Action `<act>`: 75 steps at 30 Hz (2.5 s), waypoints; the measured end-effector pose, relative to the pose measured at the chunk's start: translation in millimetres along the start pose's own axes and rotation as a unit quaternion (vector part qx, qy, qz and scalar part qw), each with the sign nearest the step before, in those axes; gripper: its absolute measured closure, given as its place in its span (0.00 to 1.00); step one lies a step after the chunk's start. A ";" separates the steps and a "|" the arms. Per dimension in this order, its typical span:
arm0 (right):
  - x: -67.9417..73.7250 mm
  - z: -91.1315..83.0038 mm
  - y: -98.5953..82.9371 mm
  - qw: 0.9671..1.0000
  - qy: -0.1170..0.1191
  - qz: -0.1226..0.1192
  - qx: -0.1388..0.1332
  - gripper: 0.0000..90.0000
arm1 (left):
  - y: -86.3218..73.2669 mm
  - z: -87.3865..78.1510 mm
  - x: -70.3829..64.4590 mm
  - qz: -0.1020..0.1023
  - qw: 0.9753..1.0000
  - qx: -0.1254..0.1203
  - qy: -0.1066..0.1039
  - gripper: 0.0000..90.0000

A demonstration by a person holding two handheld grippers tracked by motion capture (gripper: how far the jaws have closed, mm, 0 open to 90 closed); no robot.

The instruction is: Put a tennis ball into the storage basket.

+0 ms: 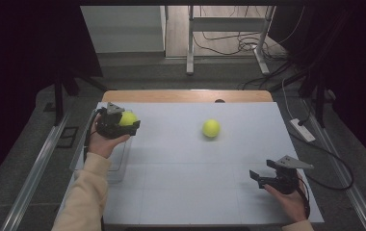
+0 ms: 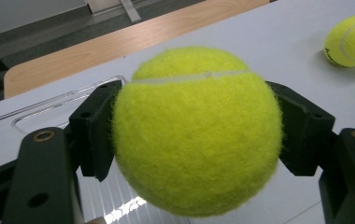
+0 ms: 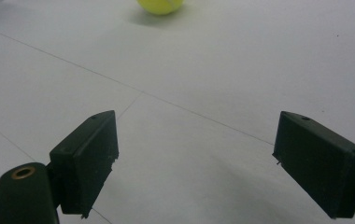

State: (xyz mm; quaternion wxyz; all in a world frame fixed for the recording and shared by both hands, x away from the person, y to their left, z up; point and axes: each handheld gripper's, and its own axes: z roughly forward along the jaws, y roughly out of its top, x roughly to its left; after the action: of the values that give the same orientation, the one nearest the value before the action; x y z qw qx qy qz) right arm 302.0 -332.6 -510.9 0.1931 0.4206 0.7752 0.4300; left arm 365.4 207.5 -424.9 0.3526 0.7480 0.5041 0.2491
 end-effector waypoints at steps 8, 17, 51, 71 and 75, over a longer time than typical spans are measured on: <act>-0.1 -0.1 -0.1 1.000 -0.001 0.000 0.000 0.16 | 7.8 3.6 11.4 -0.005 1.000 0.003 0.019 0.30; -0.3 -0.3 -0.3 1.000 -0.001 0.000 0.000 0.16 | 9.0 8.8 21.8 -0.019 0.999 0.007 0.034 0.30; -1.4 -0.7 -0.3 1.000 -0.001 0.004 -0.001 0.16 | 5.9 34.8 75.1 -0.070 0.993 0.044 0.087 0.30; -1.2 -1.5 -0.9 1.000 -0.001 0.003 -0.002 0.16 | -1.7 47.8 83.5 -0.075 0.989 0.083 0.093 0.29; -1.6 -1.7 -1.3 1.000 -0.002 0.003 -0.002 0.16 | -4.4 51.4 87.4 -0.079 0.988 0.095 0.093 0.29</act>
State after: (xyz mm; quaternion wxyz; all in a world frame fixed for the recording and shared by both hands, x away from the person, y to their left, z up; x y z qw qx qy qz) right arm 301.2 -335.2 -511.1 0.1936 0.4235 0.7728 0.4313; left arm 432.4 275.7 -459.1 0.2506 0.7096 0.6132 0.2400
